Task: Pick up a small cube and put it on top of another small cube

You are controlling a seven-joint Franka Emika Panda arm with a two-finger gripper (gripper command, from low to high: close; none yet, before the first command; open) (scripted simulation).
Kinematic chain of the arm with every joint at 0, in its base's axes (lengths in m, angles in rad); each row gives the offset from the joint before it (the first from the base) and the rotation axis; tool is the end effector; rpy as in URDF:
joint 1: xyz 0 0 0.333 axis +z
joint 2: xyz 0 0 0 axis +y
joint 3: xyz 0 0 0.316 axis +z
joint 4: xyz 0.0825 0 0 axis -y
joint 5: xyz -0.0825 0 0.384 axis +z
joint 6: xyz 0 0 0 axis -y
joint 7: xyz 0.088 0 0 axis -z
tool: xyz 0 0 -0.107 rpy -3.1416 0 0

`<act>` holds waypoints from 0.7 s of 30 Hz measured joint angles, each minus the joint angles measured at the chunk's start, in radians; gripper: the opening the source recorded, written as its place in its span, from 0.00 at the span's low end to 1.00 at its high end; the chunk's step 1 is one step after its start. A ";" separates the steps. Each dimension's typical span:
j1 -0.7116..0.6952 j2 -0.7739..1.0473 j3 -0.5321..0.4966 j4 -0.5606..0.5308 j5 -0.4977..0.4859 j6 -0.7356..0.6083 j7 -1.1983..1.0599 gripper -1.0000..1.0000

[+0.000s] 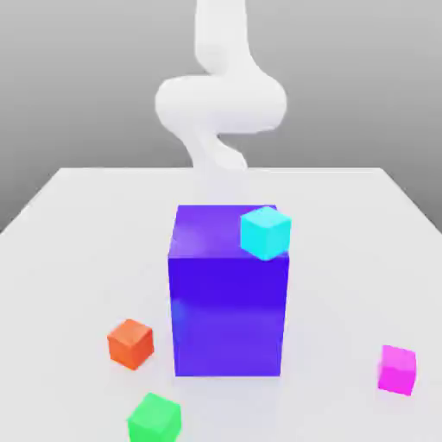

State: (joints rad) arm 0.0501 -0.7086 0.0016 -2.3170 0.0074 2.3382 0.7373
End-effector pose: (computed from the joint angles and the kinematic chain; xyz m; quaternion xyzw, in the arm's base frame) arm 0.3802 0.0200 0.6735 -0.8793 0.3154 -0.3283 0.1398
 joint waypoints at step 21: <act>0.343 0.768 0.122 -0.143 -0.010 0.322 -0.474 0.50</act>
State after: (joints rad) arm 0.3932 0.0594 0.1233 -2.4602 -0.0027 2.6600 0.2629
